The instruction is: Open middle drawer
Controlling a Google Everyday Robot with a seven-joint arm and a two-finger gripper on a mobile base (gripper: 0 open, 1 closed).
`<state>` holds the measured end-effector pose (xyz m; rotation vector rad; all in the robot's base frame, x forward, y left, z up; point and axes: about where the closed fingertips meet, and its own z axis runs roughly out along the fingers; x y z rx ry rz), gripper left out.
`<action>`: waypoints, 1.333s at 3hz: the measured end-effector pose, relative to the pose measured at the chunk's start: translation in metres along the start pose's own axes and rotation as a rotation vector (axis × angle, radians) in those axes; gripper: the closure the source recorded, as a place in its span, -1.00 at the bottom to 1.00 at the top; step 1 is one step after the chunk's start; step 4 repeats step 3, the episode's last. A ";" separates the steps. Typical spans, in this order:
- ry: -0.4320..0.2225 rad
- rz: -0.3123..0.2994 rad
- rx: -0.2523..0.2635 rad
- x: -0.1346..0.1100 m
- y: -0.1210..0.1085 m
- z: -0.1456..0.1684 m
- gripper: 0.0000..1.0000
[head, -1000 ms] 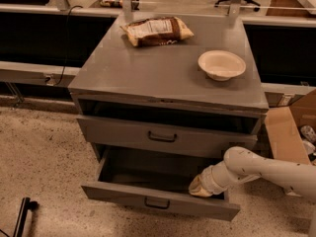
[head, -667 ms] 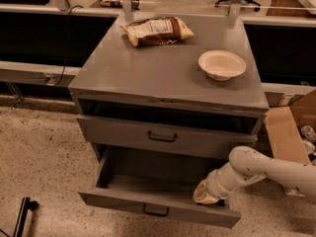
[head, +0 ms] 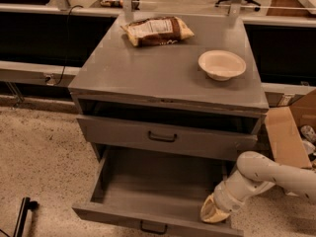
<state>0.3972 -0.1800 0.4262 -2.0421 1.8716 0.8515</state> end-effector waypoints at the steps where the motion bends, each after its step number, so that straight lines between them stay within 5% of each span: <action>1: -0.053 -0.067 0.012 -0.013 0.028 -0.021 1.00; 2: -0.133 -0.099 0.131 -0.027 0.033 -0.043 1.00; 3: -0.145 -0.093 0.145 -0.025 0.037 -0.045 0.64; 4: -0.145 -0.093 0.145 -0.025 0.037 -0.045 0.64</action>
Offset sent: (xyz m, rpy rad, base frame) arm -0.0137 -0.0172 0.0991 0.2711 -0.3170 -0.1433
